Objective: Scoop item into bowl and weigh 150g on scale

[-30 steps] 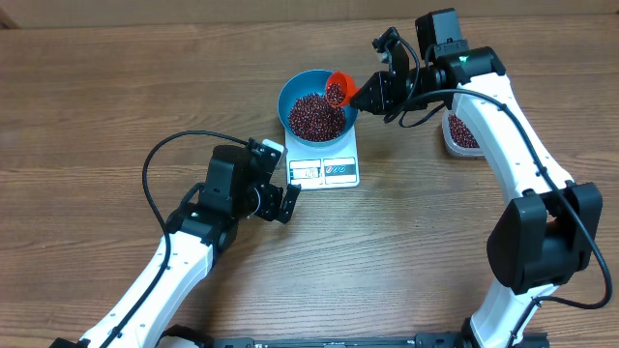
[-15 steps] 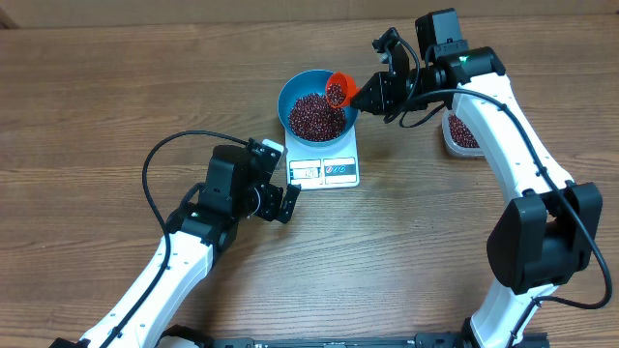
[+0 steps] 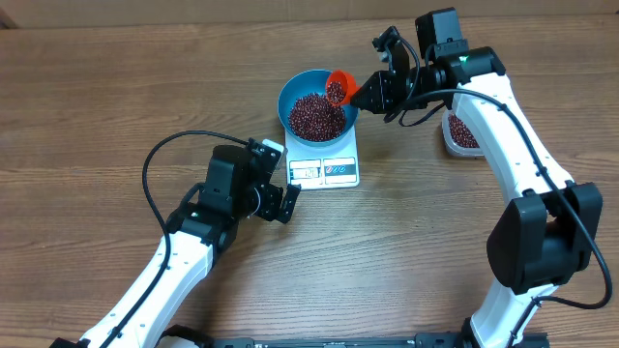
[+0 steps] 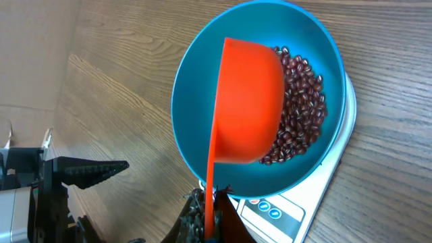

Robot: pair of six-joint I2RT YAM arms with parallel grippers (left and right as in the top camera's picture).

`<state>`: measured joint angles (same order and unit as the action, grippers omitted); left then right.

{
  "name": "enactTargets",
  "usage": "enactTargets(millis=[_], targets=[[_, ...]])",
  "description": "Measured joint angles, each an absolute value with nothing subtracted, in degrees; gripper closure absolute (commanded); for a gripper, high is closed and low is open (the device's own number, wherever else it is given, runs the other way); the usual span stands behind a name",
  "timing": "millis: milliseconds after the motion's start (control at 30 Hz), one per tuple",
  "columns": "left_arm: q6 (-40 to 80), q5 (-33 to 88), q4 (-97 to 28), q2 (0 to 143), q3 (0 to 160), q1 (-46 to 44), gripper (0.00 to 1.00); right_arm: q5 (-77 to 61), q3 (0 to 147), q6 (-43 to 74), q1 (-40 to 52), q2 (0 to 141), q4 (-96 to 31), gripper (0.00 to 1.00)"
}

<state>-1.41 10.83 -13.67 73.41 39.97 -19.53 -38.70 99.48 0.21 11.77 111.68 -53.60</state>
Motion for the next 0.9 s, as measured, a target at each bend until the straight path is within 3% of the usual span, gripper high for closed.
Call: enactTargets(millis=[900], targets=[[-1.41, 10.83, -13.67, 73.41, 39.97, -19.53, 0.00, -32.69, 99.48, -0.67, 14.04, 111.68, -51.88, 0.96]])
